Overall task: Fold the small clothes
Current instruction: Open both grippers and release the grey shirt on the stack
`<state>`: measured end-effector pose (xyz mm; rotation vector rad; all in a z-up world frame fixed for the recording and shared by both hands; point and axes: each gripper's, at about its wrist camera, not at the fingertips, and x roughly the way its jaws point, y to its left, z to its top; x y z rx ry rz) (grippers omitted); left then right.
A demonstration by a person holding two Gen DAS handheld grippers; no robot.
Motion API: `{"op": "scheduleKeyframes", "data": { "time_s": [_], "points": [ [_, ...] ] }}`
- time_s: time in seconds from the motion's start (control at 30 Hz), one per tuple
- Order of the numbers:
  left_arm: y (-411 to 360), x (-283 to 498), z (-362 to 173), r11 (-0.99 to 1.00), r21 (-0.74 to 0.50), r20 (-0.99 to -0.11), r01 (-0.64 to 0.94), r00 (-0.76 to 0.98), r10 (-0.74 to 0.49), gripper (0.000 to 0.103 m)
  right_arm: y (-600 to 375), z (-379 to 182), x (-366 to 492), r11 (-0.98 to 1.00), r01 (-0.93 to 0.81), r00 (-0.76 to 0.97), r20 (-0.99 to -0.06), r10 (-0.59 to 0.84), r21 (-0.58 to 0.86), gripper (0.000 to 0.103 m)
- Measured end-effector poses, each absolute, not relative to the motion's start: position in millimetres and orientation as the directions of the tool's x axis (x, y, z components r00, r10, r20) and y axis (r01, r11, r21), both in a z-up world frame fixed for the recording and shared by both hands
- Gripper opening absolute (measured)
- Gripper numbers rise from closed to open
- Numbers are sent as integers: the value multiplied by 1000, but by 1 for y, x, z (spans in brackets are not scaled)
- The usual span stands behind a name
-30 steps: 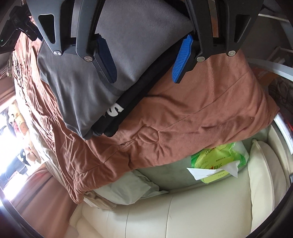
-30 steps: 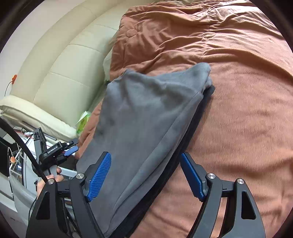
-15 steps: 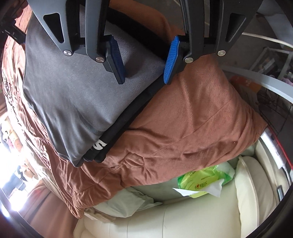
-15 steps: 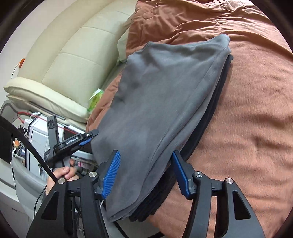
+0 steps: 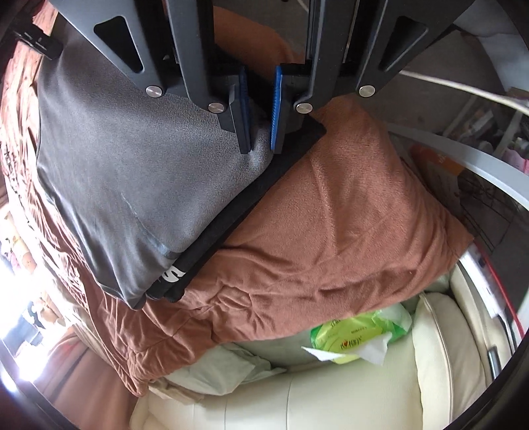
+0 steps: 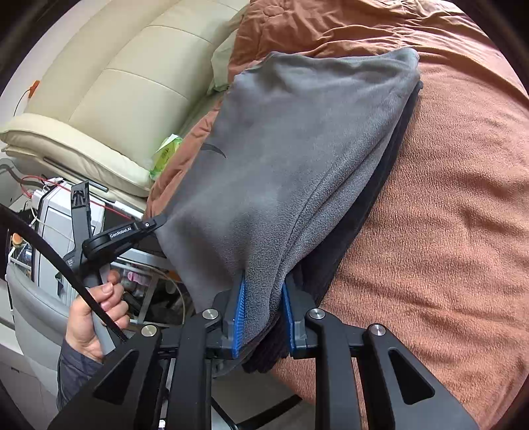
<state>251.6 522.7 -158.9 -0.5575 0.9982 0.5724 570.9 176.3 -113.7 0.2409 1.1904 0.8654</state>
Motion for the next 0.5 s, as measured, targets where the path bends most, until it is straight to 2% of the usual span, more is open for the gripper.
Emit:
{"op": "scheduleKeyframes", "data": {
  "time_s": [0.13, 0.23, 0.33, 0.37, 0.4, 0.47, 0.5],
  "points": [
    [522, 235, -147, 703, -181, -878, -688, 435, 200, 11, 177, -114, 568, 658, -485, 96, -713, 695, 576, 15],
    [523, 232, -151, 700, -175, -887, -692, 419, 193, 12, 178, -120, 568, 666, -498, 78, -736, 672, 556, 19],
    [522, 234, -160, 691, -177, -898, -700, 403, 178, 16, 179, -120, 565, 663, -503, 69, -739, 670, 555, 21],
    [522, 234, -159, 689, -176, -898, -703, 402, 181, 19, 178, -118, 564, 663, -508, 70, -740, 669, 551, 28],
    [521, 233, -158, 688, -177, -896, -704, 404, 184, 20, 177, -116, 562, 665, -511, 72, -744, 664, 544, 40],
    [518, 232, -155, 686, -176, -894, -706, 406, 188, 22, 169, -112, 558, 673, -520, 92, -748, 657, 527, 49],
    [516, 231, -152, 686, -187, -888, -703, 419, 187, 22, 167, -110, 556, 675, -525, 101, -749, 655, 519, 49]
  ]
}}
